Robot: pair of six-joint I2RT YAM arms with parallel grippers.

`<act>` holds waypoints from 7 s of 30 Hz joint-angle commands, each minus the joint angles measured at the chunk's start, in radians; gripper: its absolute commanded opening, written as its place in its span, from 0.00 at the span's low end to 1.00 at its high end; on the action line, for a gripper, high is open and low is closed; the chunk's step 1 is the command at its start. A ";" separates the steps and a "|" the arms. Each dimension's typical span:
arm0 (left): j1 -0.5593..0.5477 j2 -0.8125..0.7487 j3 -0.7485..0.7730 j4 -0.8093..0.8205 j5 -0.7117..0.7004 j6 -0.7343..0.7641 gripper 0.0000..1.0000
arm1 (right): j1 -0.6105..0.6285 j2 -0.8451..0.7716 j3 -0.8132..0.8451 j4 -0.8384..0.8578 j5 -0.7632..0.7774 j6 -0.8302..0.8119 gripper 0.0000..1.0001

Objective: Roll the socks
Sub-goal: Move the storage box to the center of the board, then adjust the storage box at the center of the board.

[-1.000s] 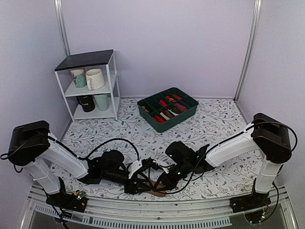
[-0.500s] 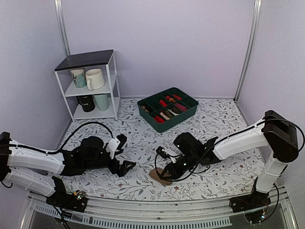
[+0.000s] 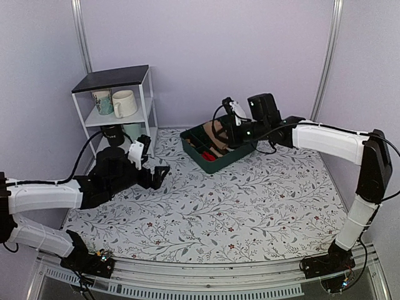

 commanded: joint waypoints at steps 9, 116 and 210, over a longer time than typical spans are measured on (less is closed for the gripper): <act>0.059 0.194 0.243 -0.089 0.032 0.067 0.99 | -0.097 0.469 0.462 -0.038 0.150 -0.148 0.00; 0.070 0.322 0.235 0.001 -0.014 0.103 0.99 | -0.095 -0.077 -0.279 0.498 0.036 -0.008 0.02; 0.012 0.545 0.492 -0.302 -0.007 -0.194 0.94 | -0.472 -0.108 -0.346 0.003 -0.132 -0.057 0.03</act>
